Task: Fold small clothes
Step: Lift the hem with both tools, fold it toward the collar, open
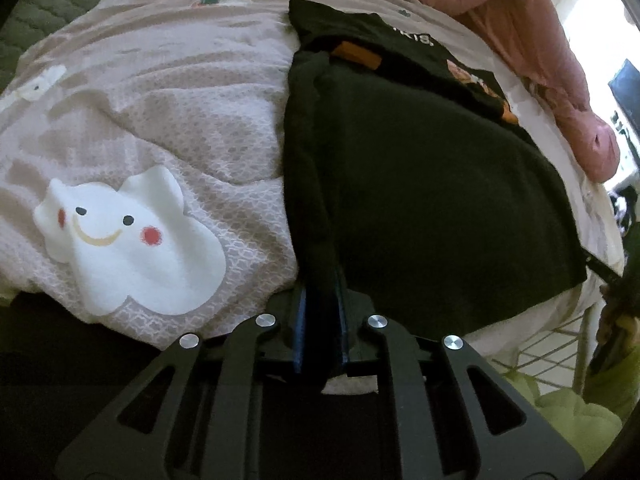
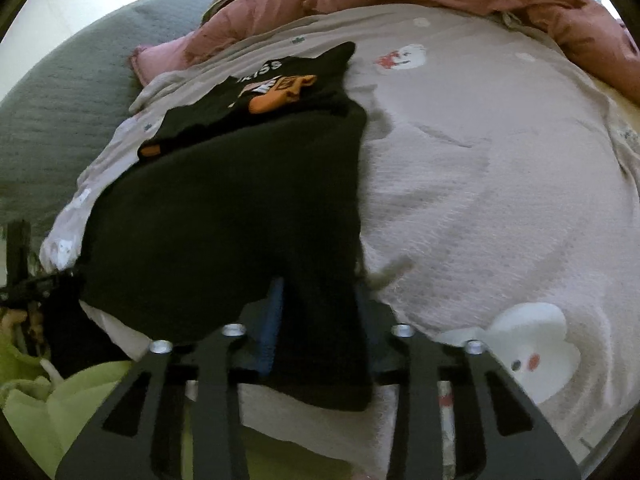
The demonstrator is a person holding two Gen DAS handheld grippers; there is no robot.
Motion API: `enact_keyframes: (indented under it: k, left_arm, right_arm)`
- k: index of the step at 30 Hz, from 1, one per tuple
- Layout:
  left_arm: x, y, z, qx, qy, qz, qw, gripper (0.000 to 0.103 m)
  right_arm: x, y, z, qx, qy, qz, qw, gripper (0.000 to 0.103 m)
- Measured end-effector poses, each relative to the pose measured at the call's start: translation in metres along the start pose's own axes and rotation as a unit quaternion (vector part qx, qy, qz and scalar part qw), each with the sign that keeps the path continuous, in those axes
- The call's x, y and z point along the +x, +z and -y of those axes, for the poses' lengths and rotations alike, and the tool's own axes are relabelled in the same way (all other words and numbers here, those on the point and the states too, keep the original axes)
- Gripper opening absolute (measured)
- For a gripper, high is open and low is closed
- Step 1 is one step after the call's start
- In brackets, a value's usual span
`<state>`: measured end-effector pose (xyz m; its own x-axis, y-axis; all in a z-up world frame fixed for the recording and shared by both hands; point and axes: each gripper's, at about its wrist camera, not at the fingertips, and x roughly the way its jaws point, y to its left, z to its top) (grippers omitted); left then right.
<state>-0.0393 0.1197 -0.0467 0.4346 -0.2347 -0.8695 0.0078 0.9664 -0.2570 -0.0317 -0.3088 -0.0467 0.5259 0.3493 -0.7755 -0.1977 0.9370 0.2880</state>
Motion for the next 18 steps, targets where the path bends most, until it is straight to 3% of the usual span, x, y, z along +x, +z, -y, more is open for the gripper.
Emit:
enact_keyframes:
  k: [3,11,18]
  left_arm:
    - [-0.008,-0.001,-0.002,-0.003,-0.001,0.009,1.0000,0.002]
    - [-0.055,0.010,0.003,-0.001,-0.023,0.071,0.9972,0.002]
    - [-0.069,0.033,0.003,-0.013,-0.040,0.091,0.9950,0.002]
  right_arm:
    - [-0.009,0.002,-0.002,-0.006,0.011,0.011,1.000,0.012]
    - [-0.045,0.024,-0.014,-0.020,0.050,0.067,0.996,0.011]
    - [-0.058,0.055,-0.015,-0.024,0.063,0.107,0.992,0.011]
